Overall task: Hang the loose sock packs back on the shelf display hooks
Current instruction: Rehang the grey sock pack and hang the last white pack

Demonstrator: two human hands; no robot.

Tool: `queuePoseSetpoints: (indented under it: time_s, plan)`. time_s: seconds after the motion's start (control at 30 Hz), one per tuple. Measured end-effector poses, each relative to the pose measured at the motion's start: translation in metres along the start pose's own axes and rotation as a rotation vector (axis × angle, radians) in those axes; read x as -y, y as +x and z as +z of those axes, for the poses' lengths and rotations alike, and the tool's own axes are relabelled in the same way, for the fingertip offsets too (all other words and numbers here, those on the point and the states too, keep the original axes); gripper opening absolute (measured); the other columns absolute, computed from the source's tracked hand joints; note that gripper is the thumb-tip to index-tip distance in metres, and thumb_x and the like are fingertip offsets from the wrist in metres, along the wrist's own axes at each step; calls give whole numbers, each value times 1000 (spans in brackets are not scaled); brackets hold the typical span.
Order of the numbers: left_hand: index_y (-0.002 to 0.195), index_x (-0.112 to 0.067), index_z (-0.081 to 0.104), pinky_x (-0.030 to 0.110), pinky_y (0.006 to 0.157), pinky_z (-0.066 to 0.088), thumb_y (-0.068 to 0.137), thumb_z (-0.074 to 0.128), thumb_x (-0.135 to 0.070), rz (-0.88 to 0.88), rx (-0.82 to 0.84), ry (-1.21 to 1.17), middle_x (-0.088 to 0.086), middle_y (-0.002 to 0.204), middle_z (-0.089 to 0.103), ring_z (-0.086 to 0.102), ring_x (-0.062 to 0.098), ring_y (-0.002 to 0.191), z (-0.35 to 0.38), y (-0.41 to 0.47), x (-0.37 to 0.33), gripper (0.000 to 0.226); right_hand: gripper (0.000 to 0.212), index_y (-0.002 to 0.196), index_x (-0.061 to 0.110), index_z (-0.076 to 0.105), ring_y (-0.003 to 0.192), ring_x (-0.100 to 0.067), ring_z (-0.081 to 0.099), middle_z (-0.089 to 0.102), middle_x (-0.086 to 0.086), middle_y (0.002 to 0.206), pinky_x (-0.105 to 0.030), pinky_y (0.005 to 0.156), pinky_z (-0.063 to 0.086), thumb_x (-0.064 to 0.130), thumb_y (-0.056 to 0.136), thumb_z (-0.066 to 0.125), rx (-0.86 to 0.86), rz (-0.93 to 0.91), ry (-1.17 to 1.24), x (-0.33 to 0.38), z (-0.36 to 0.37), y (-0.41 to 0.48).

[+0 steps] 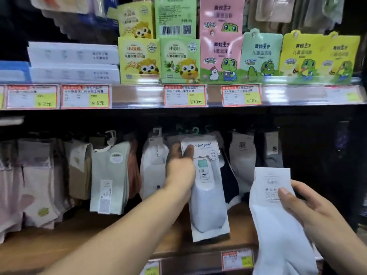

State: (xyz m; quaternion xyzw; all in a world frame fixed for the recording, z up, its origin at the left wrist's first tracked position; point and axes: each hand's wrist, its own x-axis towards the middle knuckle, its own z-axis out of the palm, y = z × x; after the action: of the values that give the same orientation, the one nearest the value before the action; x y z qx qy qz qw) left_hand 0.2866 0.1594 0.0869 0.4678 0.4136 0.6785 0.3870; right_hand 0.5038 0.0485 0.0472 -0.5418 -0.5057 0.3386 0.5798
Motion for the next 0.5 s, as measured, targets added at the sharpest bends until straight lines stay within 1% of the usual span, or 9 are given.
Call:
queuePoseSetpoints:
  time_s: [0.03,0.07,0.13,0.2,0.27,0.3,0.4,0.47,0.5]
  plan:
    - [94,-27,60,52,90,54,82,58,-36,14,-33,5,5,100,74,70,30,93,0,4,2,15,104,118,31,67,104,-29,73,78,0,110,-53,91,56,85,31,76,-16,9,-6,-1,-1,0]
    - [93,-25,59,54,88,54,79,56,-38,25,-53,6,7,100,73,70,31,93,0,9,4,19,109,119,31,67,103,-30,73,78,-1,110,-54,91,56,86,25,76,-30,16,6,-2,-2,-1]
    - [98,-23,58,54,89,53,79,55,-40,32,-84,35,10,104,72,68,33,96,0,15,3,25,94,119,30,66,103,-32,73,77,-4,111,-56,92,55,79,40,78,-36,19,22,-2,-2,-2]
    - [109,-17,57,50,92,52,87,55,-35,27,-116,70,12,109,69,66,34,100,0,17,0,28,64,118,29,67,103,-33,72,78,-6,110,-57,94,54,62,64,76,-19,13,30,-4,-1,-1]
    - [122,-17,55,42,94,51,94,53,-28,14,-158,68,10,117,67,64,33,104,3,18,-4,30,32,115,27,69,97,-34,75,79,-8,105,-51,90,56,39,85,67,-1,22,44,-9,-4,1]
    - [131,-22,51,35,93,48,95,51,-26,13,-173,58,7,123,65,62,32,108,4,19,-5,36,23,113,26,69,92,-33,76,80,-8,100,-47,85,57,31,92,63,2,31,51,-11,-5,1]
    - [147,-33,34,23,88,36,99,48,-22,11,-208,66,-2,135,57,57,26,118,9,22,-7,51,18,109,23,72,83,-31,78,81,-11,93,-43,82,55,23,94,61,5,20,45,-12,-7,-3]
    - [148,-37,30,22,90,34,99,47,-22,-8,-221,54,-5,143,53,54,24,123,10,25,-7,54,19,106,25,74,85,-31,78,81,-11,93,-45,85,54,30,89,69,21,14,50,-9,-7,-5]
    - [149,-38,29,22,92,34,100,46,-22,-14,-227,54,-7,145,50,53,23,126,10,27,-7,55,28,105,26,74,86,-31,78,81,-11,94,-46,87,54,39,81,77,35,15,63,-9,-7,-5]
